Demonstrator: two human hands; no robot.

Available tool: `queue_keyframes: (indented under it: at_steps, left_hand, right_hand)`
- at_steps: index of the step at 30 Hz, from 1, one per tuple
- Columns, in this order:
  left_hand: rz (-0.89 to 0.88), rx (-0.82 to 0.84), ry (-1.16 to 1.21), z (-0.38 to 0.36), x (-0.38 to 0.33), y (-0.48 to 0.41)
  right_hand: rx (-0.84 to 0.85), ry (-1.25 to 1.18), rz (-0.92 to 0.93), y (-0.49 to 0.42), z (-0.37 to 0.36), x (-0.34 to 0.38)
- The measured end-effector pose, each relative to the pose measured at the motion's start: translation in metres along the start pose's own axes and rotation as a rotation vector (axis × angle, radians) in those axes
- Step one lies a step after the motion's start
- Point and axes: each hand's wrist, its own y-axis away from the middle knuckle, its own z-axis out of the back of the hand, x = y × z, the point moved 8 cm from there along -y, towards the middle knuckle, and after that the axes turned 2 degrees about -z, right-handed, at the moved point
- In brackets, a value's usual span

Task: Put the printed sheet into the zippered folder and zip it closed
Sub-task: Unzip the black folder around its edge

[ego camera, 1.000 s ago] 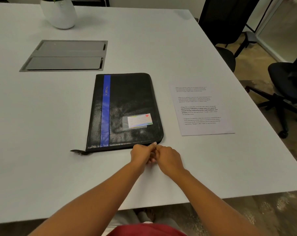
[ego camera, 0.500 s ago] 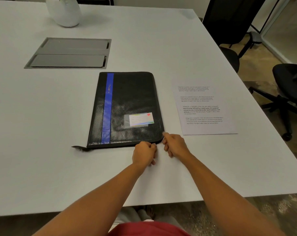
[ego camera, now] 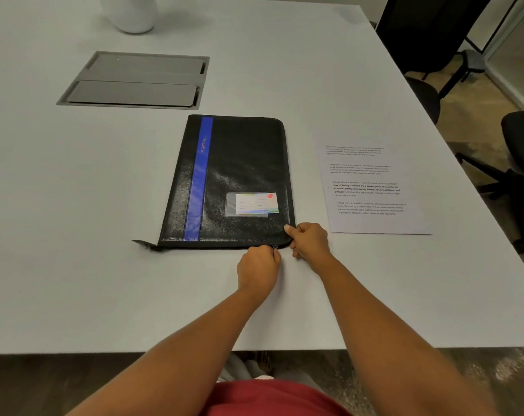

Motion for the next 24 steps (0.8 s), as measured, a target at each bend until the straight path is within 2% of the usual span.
queue_keyframes:
  at_steps: [6,24]
  left_hand:
    - [0.023,-0.024,-0.037,-0.0026,0.0029,-0.0005]
    - [0.046,-0.022,-0.021,-0.0041,0.0087,-0.0012]
  right_hand:
    - [-0.049,-0.030,0.001,0.0014,0.0007,-0.0023]
    - [-0.017,-0.087,0.007,0.0042,-0.0010,-0.0036]
